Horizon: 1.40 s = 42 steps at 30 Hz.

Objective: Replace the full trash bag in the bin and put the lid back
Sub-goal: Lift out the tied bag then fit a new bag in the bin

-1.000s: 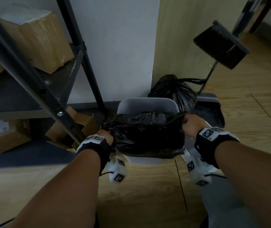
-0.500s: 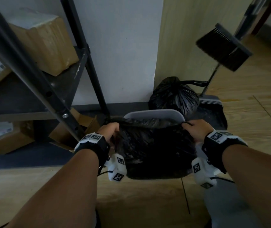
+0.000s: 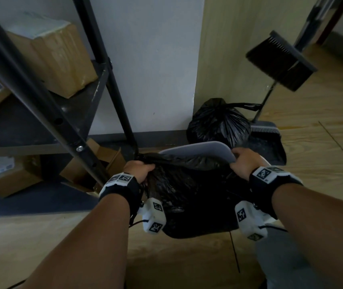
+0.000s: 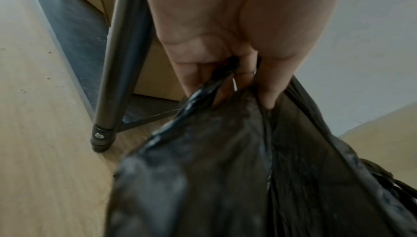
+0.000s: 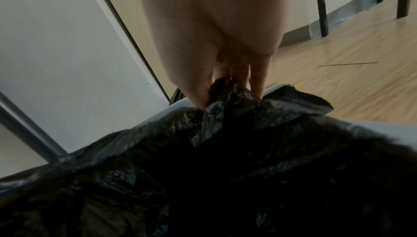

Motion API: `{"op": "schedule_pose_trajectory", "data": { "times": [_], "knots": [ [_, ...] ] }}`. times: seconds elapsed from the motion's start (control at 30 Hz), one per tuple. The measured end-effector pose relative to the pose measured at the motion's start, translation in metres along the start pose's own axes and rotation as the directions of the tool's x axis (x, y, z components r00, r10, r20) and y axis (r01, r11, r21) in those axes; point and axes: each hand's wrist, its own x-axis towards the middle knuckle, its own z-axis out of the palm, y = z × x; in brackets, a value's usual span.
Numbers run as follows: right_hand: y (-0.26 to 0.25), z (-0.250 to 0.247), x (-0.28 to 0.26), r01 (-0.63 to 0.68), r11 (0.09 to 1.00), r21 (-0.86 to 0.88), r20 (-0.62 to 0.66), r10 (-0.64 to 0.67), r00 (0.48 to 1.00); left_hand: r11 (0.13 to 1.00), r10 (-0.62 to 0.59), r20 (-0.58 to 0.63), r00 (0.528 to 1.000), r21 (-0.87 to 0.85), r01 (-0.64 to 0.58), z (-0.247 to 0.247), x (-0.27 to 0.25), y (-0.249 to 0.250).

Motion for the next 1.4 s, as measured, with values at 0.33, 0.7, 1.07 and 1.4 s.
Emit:
{"op": "schedule_pose_trajectory", "data": {
  "times": [0.33, 0.7, 1.07, 1.4],
  "knots": [
    [0.02, -0.003, 0.01, -0.042, 0.997, 0.058, -0.084, 0.047, 0.995, 0.994, -0.106, 0.08, 0.991, 0.009, 0.105, -0.004, 0.017, -0.007],
    [0.009, 0.001, 0.001, 0.112, 0.964, 0.241, -0.035, -0.106, 0.994, 0.977, -0.021, 0.003, 1.0, 0.213, 0.019, -0.003, -0.001, 0.0],
    [0.003, 0.003, 0.002, 0.148, 0.989, 0.029, -0.076, -0.145, 0.986, 0.998, -0.041, -0.016, 0.999, 0.05, 0.042, 0.005, 0.005, 0.004],
    [0.003, 0.01, -0.001, 0.162, 0.985, -0.055, -0.02, -0.163, 0.986, 0.97, -0.243, 0.138, 0.96, 0.031, 0.241, -0.003, 0.022, -0.025]
  ]
}}
